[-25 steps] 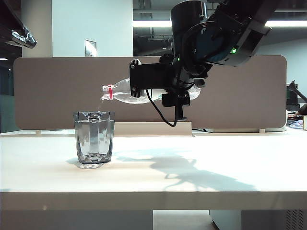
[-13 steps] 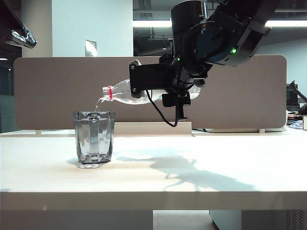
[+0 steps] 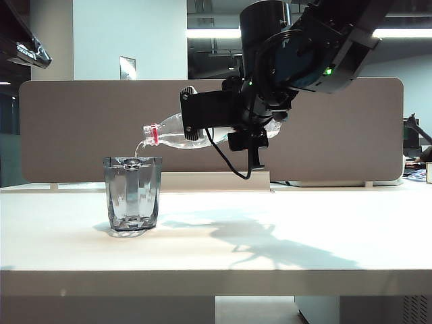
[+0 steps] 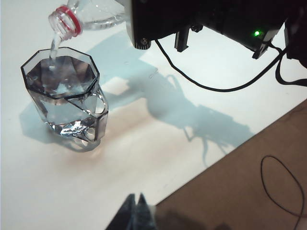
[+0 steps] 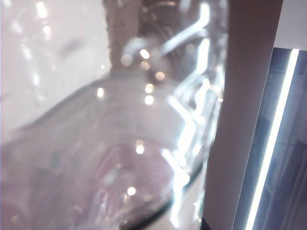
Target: Pick up the mineral water bottle on the table and pour water into the mug until it's full.
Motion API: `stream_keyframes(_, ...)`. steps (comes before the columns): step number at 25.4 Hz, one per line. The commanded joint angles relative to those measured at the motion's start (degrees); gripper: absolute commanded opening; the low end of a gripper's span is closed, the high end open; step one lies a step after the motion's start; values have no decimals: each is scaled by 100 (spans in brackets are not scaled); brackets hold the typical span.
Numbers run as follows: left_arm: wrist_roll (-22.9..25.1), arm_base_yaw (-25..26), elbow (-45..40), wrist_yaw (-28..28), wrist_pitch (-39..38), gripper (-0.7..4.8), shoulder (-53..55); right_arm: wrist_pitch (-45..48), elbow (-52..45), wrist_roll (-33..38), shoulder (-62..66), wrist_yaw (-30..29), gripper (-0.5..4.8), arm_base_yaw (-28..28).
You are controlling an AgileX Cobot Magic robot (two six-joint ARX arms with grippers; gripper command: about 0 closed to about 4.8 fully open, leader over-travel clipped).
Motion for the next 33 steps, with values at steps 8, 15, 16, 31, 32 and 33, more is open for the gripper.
stream_keyframes(8,20,-7,17,26,70,-2,-11,225,31,170,-83,33,220,20)
stream_keyframes(15,17,-7,17,26,70,-2,-11,219,28,1733,-81,173,220,199)
stream_keyframes(16,20,-7,17,26,70,-2,-11,216,28,2138,-81,210,220,225)
stream_keyframes(31,17,-7,17,26,68,-2,-11,1279,-804,7965,-81,-369,219,258)
stream_keyframes(32,20,-7,17,26,70,-2,-11,1484,-920,8115,-81,-378,219,258)
stream_keyframes(33,17,-7,17,26,70,-2,-11,1676,-1038,8264,-81,-407,220,258)
